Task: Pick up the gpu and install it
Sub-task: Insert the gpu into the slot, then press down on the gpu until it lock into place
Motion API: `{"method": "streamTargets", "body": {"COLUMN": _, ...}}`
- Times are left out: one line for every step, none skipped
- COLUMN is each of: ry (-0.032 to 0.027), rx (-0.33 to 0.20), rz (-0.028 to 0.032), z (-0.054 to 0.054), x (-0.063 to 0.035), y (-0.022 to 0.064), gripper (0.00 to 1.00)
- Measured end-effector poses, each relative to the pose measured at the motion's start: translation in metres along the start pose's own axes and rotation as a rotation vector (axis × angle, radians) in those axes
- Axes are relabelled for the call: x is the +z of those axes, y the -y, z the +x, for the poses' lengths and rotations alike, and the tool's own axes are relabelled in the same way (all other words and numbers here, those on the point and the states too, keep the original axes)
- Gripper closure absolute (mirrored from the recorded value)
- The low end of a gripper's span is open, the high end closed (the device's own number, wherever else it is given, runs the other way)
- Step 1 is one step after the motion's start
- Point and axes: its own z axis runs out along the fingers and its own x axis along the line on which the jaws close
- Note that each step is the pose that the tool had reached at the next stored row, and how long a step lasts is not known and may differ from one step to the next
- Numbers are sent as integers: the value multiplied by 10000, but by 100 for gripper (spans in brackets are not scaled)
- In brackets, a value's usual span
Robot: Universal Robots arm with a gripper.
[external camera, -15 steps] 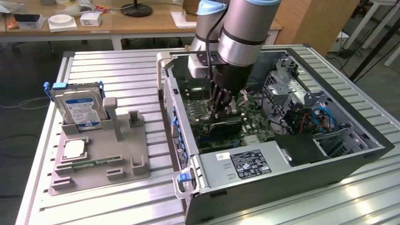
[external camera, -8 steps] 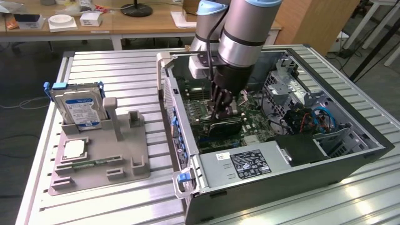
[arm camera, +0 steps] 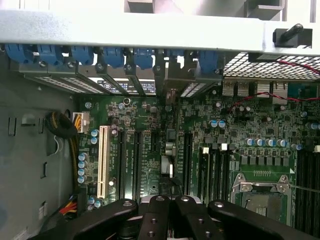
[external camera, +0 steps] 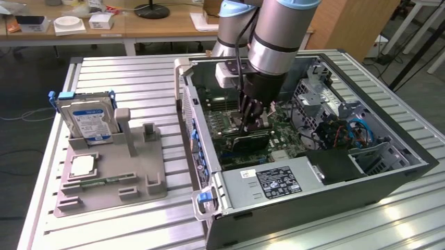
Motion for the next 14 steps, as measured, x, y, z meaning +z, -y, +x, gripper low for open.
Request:
{"method": "streamTargets", "body": {"ry": 0, "rx": 0, "rz": 0, "z": 0, "x": 0, "y": 0, "gripper": 89}}
{"method": "streamTargets", "body": {"ry": 0, "rx": 0, "rz": 0, "z": 0, "x": 0, "y": 0, "gripper": 89}}
{"method": "streamTargets", "body": {"ry": -1, "rx": 0, "rz": 0, "z": 0, "x": 0, "y": 0, "gripper": 89}}
{"method": "streamTargets", "body": {"ry": -1, "rx": 0, "rz": 0, "z": 0, "x": 0, "y": 0, "gripper": 89}}
{"method": "streamTargets", "body": {"ry": -1, "rx": 0, "rz": 0, "z": 0, "x": 0, "y": 0, "gripper": 89}}
{"method": "streamTargets", "body": {"ry": 0, "rx": 0, "rz": 0, "z": 0, "x": 0, "y": 0, "gripper": 89}}
{"method": "streamTargets", "body": {"ry": 0, "rx": 0, "rz": 0, "z": 0, "x": 0, "y": 0, "gripper": 89}}
{"method": "streamTargets", "body": {"ry": 0, "rx": 0, "rz": 0, "z": 0, "x": 0, "y": 0, "gripper": 89}}
{"method": "streamTargets", "body": {"ry": 0, "rx": 0, "rz": 0, "z": 0, "x": 0, "y": 0, "gripper": 89}}
{"method": "streamTargets", "body": {"ry": 0, "rx": -1, "rz": 0, "z": 0, "x": 0, "y": 0, "gripper": 89}}
{"method": "streamTargets", "body": {"ry": 0, "rx": 0, "rz": 2, "z": 0, "x": 0, "y": 0, "gripper": 89}}
{"method": "streamTargets", "body": {"ry": -15, "rx": 5, "rz": 5, "z": -6, "x": 6, "y": 1, "gripper": 89}}
{"method": "streamTargets", "body": {"ry": -16, "rx": 6, "rz": 6, "z": -7, "x": 24, "y": 2, "gripper": 89}}
{"method": "streamTargets", "body": {"ry": -19, "rx": 6, "rz": 6, "z": -7, "x": 42, "y": 4, "gripper": 89}}
